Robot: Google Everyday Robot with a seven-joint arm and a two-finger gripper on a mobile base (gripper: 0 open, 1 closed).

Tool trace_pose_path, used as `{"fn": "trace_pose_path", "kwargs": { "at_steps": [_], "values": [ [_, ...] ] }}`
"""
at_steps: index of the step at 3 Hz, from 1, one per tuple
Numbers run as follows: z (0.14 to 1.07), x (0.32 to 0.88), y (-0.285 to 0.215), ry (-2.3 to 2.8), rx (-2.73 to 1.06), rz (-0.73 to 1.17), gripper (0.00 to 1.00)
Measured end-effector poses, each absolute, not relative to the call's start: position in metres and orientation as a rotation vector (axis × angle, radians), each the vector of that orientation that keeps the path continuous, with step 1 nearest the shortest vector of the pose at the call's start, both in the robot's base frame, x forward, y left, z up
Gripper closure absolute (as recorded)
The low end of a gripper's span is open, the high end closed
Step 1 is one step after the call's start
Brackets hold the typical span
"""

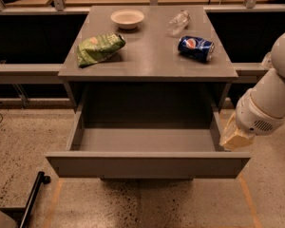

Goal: Close top drawer

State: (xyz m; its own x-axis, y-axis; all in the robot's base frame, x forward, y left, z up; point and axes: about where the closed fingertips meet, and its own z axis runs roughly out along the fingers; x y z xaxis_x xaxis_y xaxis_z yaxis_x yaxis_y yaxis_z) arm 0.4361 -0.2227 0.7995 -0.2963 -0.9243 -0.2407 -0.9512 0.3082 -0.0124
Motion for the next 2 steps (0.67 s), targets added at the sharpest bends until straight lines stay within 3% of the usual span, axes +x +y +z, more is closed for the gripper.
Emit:
{"fn": "trace_pose_path", "kwargs": {
  "at_steps": [2],
  "values": [
    [0.736, 0.412, -0.196, 2.447, -1.714, 0.376, 1.00]
  ]
}}
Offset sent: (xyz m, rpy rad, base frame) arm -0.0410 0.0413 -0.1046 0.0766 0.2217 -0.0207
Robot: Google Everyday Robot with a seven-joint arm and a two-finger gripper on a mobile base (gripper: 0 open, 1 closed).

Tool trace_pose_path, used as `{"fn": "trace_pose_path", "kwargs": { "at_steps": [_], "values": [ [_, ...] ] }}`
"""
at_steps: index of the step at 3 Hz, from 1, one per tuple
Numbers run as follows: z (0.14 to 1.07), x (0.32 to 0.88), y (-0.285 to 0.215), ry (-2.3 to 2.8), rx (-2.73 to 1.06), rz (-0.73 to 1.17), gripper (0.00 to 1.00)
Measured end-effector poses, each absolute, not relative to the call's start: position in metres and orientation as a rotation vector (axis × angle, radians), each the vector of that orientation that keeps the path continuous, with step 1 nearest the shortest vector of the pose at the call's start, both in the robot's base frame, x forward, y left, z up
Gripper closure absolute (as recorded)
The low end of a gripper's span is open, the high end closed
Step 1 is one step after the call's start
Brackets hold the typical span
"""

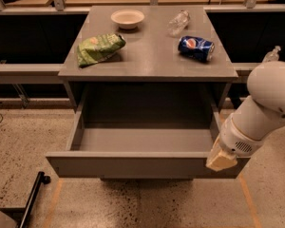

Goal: Close top drawer

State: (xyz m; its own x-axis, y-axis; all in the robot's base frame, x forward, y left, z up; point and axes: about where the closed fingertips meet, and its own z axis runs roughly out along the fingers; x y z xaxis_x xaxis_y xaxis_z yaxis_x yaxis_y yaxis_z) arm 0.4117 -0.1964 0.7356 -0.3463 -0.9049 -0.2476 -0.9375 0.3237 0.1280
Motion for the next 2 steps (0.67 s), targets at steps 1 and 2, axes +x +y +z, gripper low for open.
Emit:
{"fn": "trace_pose_path", "kwargs": {
  "at_steps": [1, 2],
  "values": [
    [0.693, 0.400, -0.191, 2.506, -1.698, 0.460, 1.00],
    [0.643, 0.419, -0.197, 2.526, -1.650, 0.508, 1.00]
  ]
}}
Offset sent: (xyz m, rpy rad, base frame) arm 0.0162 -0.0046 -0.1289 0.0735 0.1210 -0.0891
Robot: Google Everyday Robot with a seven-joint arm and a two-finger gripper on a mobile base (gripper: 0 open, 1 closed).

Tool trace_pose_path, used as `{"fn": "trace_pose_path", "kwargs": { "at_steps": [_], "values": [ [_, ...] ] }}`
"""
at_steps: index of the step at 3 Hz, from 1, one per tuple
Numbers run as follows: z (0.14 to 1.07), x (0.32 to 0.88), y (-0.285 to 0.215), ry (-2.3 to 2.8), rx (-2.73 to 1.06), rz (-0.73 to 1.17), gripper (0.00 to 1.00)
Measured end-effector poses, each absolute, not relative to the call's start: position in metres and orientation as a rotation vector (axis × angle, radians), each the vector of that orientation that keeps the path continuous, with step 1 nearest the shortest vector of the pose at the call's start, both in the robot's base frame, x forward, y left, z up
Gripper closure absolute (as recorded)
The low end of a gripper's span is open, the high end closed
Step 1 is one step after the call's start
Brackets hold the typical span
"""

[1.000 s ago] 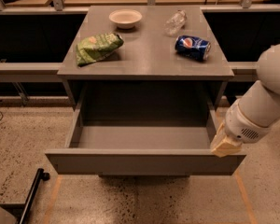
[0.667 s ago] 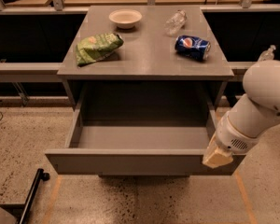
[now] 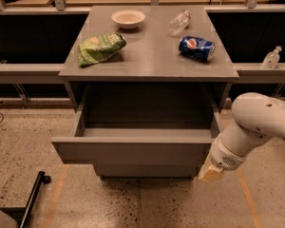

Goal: Close top drawer

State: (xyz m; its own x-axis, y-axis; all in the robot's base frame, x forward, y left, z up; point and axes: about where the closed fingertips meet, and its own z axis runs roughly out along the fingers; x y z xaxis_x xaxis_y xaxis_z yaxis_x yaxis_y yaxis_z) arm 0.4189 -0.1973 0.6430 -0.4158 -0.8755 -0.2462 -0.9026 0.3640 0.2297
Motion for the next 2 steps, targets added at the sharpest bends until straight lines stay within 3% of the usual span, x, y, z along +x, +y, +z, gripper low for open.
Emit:
{"fn": "trace_pose_path", "kwargs": {
  "at_steps": [2],
  "values": [
    [0.649, 0.430, -0.200, 2.521, -1.588, 0.424, 1.00]
  ]
}}
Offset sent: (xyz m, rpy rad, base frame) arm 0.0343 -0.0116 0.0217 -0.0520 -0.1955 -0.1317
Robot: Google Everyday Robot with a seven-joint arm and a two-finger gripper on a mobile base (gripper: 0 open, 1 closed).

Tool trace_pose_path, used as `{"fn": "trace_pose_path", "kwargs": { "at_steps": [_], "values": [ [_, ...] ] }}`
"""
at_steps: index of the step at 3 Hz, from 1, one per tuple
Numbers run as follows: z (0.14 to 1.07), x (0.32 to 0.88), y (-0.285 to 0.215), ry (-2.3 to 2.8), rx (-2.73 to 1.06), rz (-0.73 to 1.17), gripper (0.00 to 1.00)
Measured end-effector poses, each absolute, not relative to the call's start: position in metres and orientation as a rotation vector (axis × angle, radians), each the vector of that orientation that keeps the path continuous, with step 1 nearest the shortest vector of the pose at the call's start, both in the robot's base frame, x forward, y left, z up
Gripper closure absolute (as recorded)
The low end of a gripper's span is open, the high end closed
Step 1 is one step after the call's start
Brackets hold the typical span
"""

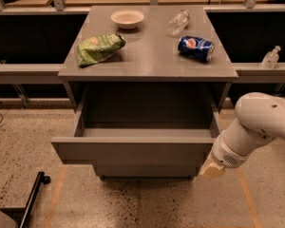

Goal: Close top drawer

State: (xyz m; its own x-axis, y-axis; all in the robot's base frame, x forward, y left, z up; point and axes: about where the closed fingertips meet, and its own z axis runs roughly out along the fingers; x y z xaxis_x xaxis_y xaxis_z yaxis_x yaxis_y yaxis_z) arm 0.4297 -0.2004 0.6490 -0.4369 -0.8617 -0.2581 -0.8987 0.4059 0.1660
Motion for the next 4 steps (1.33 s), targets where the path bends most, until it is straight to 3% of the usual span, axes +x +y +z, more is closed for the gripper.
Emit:
{"fn": "trace_pose_path", "kwargs": {
  "at_steps": [2, 4],
  "values": [
    [0.678, 0.504, -0.228, 2.482, -1.562, 0.112, 1.00],
    [0.673, 0.511, -0.228, 2.484, -1.511, 0.146, 1.00]
  ]
}}
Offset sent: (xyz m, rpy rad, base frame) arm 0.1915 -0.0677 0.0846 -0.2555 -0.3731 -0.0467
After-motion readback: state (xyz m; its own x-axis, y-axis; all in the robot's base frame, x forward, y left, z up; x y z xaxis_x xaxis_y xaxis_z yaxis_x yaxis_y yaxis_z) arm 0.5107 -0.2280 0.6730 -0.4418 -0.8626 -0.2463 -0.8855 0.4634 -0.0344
